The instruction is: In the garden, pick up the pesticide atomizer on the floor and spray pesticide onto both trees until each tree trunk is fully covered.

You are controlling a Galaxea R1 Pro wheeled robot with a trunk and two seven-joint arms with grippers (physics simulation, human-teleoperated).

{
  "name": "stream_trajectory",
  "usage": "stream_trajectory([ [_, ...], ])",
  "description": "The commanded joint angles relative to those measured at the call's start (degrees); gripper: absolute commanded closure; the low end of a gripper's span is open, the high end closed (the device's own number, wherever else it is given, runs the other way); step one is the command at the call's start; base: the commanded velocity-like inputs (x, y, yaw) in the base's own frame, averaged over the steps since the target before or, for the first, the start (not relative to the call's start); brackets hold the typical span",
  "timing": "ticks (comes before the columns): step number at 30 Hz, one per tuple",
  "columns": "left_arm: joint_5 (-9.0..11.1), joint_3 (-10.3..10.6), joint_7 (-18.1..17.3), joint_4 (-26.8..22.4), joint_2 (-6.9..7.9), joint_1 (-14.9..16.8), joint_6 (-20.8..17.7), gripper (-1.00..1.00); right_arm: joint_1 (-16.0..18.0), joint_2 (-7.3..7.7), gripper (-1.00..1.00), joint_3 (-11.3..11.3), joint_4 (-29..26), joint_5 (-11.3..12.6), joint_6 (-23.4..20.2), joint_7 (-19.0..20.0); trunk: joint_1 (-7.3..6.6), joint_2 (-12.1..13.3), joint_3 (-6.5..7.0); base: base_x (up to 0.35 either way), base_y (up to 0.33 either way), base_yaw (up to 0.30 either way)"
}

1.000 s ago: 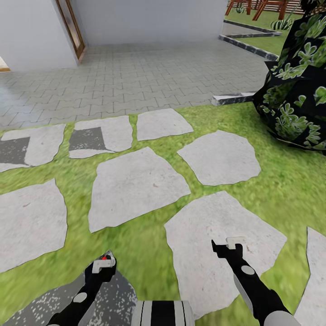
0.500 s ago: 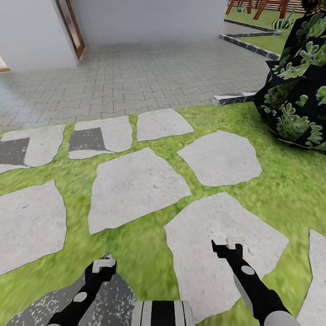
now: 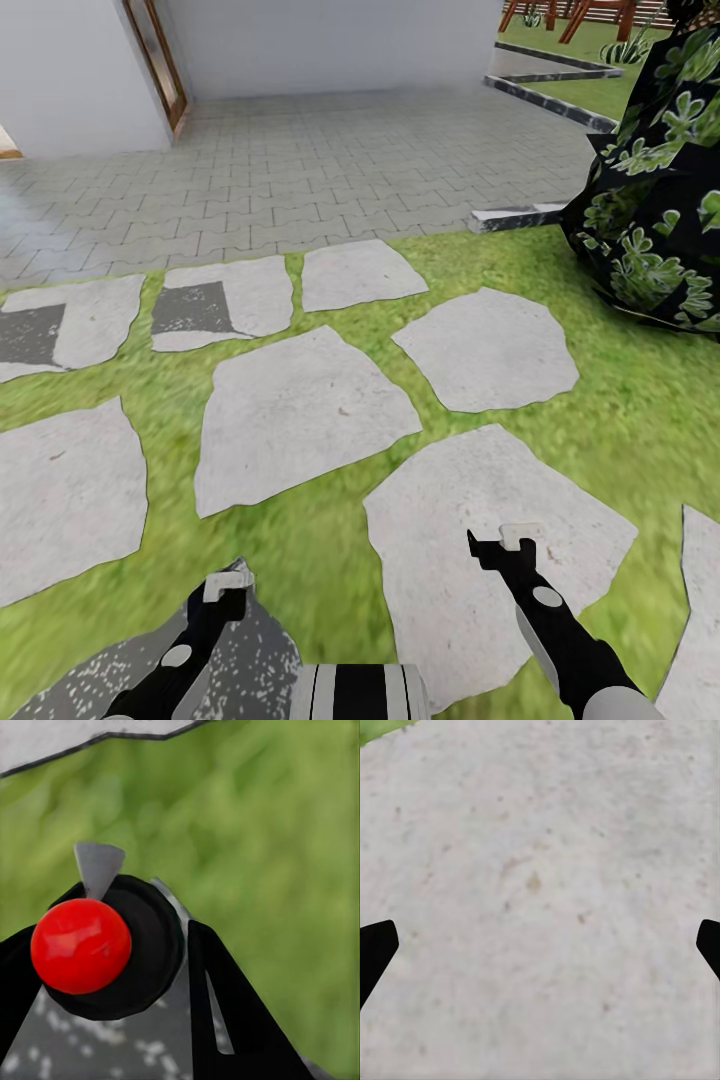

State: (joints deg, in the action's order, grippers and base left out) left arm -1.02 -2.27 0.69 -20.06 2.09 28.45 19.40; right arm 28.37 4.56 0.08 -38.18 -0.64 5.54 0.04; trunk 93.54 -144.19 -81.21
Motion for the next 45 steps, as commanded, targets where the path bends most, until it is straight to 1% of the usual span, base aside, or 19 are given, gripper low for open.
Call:
stream_trajectory([
  [1,-0.13,-0.12,0.10,0.04,0.00,0.02,0.20,1.00,0.02,0.01,-1.00,0.01,0.04,-0.06,0.17,0.02,-0.01,-0.01,-0.03,0.000,0.000,0.000],
  [9,-0.13,-0.06,0.05,0.02,-0.05,0.02,0.20,1.00,0.02,0.01,-1.00,0.01,0.04,-0.06,0.17,0.02,-0.01,-0.01,-0.03,0.000,0.000,0.000],
  [21,-0.13,-0.19,0.08,0.02,0.02,0.02,0.09,1.00,0.02,0.01,-1.00,0.01,-0.08,-0.01,0.25,0.14,-0.32,0.15,2.63,0.000,0.000,0.000],
  [26,-0.13,-0.19,0.10,0.02,0.02,0.02,0.04,1.00,0.02,-0.21,-1.00,0.13,-0.05,0.02,0.32,0.20,-0.45,0.22,3.74,0.000,0.000,0.000],
  [29,-0.20,-0.32,0.08,0.27,0.07,-0.07,0.02,1.00,-0.03,-0.25,-1.00,0.13,-0.08,0.02,0.76,0.08,-0.53,0.26,4.60,0.000,0.000,-0.043],
  [30,-0.29,-0.46,0.02,0.90,0.57,-2.10,-0.13,1.00,-2.79,-0.04,-1.00,0.10,3.44,-0.06,5.82,0.04,-0.55,0.27,4.91,0.000,0.000,-0.068],
  [31,-0.30,-0.50,0.06,0.85,1.00,-3.50,-0.10,1.00,-3.53,-0.02,-1.00,0.10,6.14,-0.11,8.20,0.04,-0.58,0.28,5.23,0.000,0.000,-0.035],
  [34,-0.19,-0.66,0.09,0.65,1.56,-6.11,-0.01,1.00,-4.72,0.05,-1.00,0.10,13.24,-0.06,13.40,0.05,-0.65,0.32,6.16,0.000,0.000,-0.019],
  [36,-0.05,-0.76,0.15,0.69,1.69,-7.68,0.01,1.00,-5.07,0.13,-1.00,0.04,18.31,-0.05,17.78,0.05,-0.71,0.35,6.78,0.000,0.000,-0.006],
  [37,0.00,-0.79,0.15,0.70,1.71,-8.09,0.01,1.00,-5.13,0.14,-1.00,0.04,19.60,-0.06,18.88,0.01,-0.73,0.36,7.09,0.000,0.000,-0.004],
  [40,0.21,-0.89,0.20,0.64,1.76,-10.10,0.07,1.00,-5.29,0.14,-1.00,0.06,26.62,-0.06,25.32,0.01,-0.81,0.40,8.03,0.000,0.000,-0.001],
  [41,0.25,-0.92,0.22,0.63,1.79,-10.59,0.08,1.00,-5.31,0.13,-1.00,0.07,28.33,-0.06,27.03,0.03,-0.84,0.42,8.34,0.000,0.000,0.000],
  [45,0.38,-0.97,0.28,0.83,1.88,-11.41,0.10,1.00,-5.33,0.10,-1.00,0.16,31.60,-0.06,29.70,0.05,-0.94,0.47,9.58,0.000,0.000,0.000],
])
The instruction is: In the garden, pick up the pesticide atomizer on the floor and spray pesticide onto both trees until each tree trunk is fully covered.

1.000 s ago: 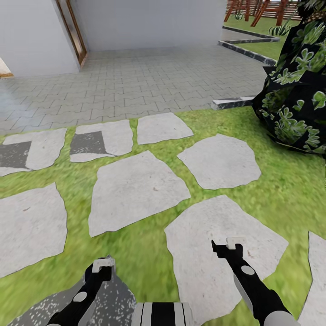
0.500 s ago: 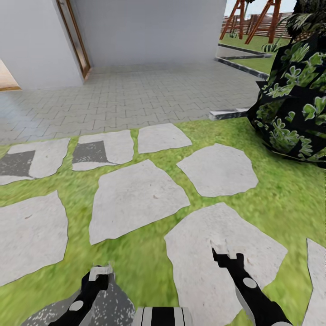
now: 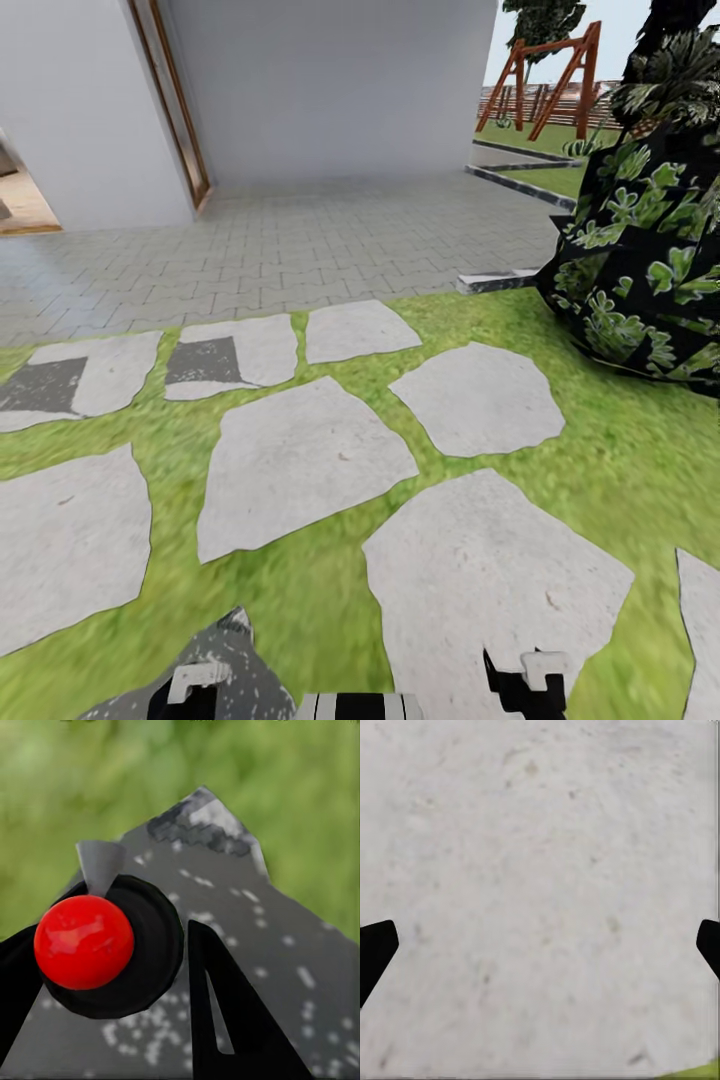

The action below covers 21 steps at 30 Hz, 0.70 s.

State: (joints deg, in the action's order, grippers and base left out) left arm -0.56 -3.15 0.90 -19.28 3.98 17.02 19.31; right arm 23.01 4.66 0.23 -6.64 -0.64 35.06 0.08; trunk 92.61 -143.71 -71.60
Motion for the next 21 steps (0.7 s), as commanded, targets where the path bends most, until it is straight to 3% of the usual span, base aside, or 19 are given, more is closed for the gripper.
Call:
stream_trajectory([
  [1,-0.05,-0.09,0.09,0.08,0.00,-0.03,0.19,1.00,0.03,-0.01,-1.00,0.02,0.27,-0.06,0.32,0.01,-0.03,0.00,0.28,0.000,0.000,0.000],
  [9,1.10,-0.10,0.49,0.29,0.27,-0.31,0.20,1.00,0.02,-0.01,-1.00,0.01,1.08,-0.06,0.87,0.01,-0.24,0.11,2.70,0.000,0.000,0.000],
  [21,1.09,-0.08,0.51,0.37,0.24,-0.32,0.20,1.00,0.02,0.18,-1.00,-0.02,0.83,0.05,0.98,-0.24,-0.55,0.27,5.40,0.000,0.000,0.000],
])
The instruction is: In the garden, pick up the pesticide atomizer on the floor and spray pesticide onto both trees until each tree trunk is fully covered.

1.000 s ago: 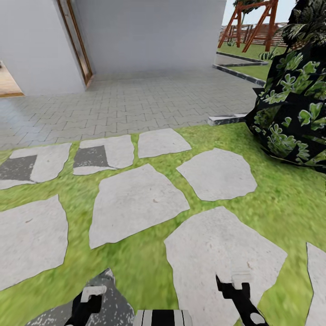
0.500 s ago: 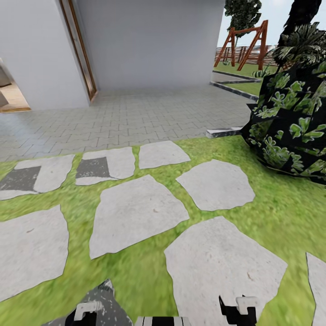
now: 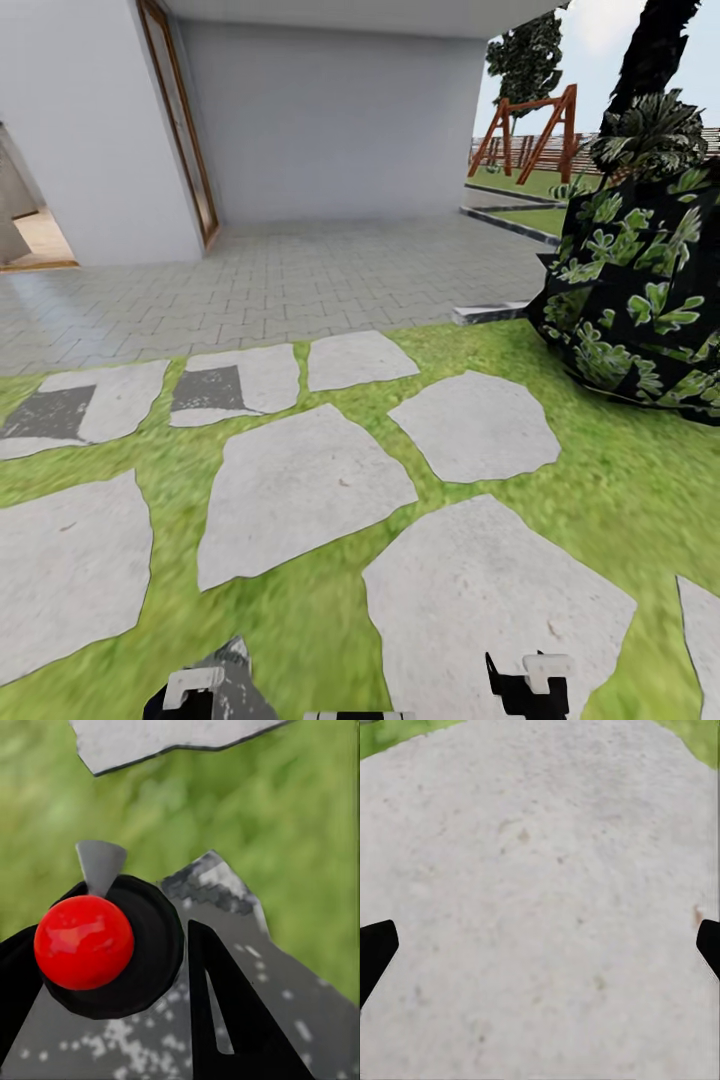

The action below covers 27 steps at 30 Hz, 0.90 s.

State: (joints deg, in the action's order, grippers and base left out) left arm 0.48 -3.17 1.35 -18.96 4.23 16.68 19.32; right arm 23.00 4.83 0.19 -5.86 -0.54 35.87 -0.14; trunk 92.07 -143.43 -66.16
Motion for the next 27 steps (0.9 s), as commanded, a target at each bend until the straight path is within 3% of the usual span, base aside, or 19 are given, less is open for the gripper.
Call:
stream_trajectory([
  [1,0.05,-0.07,0.06,0.05,-0.01,0.02,0.19,1.00,0.03,0.01,-1.00,0.03,0.05,-0.06,0.17,-0.02,-0.04,0.00,0.19,0.000,0.000,0.000],
  [15,-0.03,0.00,0.04,0.06,-0.10,0.02,0.19,1.00,0.03,-0.05,-1.00,0.07,0.22,-0.15,0.17,0.01,-0.40,0.19,3.85,0.000,0.000,0.000],
  [27,-0.04,0.08,0.05,0.06,-0.17,0.02,0.19,1.00,0.03,-0.07,-1.00,0.07,0.23,-0.16,0.09,0.05,-3.03,5.00,6.57,0.000,0.000,0.000],
])
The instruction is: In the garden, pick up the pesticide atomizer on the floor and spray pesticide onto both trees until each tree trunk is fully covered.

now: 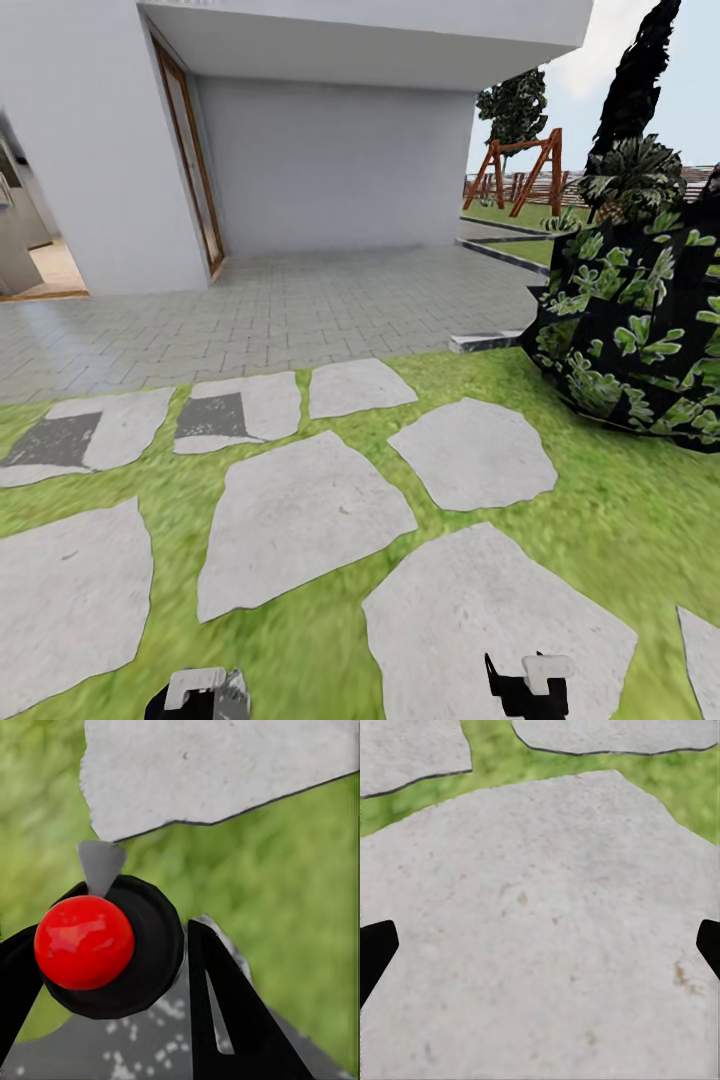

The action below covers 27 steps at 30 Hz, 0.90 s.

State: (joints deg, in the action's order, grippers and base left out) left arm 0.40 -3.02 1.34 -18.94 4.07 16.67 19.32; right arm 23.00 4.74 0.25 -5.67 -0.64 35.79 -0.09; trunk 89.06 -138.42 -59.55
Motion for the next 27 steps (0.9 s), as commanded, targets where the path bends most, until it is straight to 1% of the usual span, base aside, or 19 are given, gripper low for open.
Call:
stream_trajectory([
  [1,0.04,-0.06,0.06,0.05,-0.01,0.03,0.19,1.00,0.03,0.01,-1.00,0.01,0.05,-0.06,0.16,-0.01,-0.24,0.40,0.14,0.000,0.000,0.000],
  [12,0.04,-0.06,0.04,0.05,-0.02,0.03,0.19,1.00,0.03,0.00,-1.00,0.01,0.05,-0.06,0.15,0.00,-2.65,4.81,2.12,0.000,0.000,0.015],
  [20,0.09,-0.10,0.07,0.05,-0.02,0.03,0.19,1.00,0.03,0.00,-1.00,0.01,0.05,-0.06,0.15,0.00,-4.41,8.02,3.56,0.000,0.000,0.244],
  [27,0.11,-0.06,0.06,0.05,-0.02,0.03,0.19,1.00,0.03,0.00,-1.00,0.01,0.05,-0.06,0.15,0.00,-4.41,8.02,3.56,0.000,0.000,0.274],
])
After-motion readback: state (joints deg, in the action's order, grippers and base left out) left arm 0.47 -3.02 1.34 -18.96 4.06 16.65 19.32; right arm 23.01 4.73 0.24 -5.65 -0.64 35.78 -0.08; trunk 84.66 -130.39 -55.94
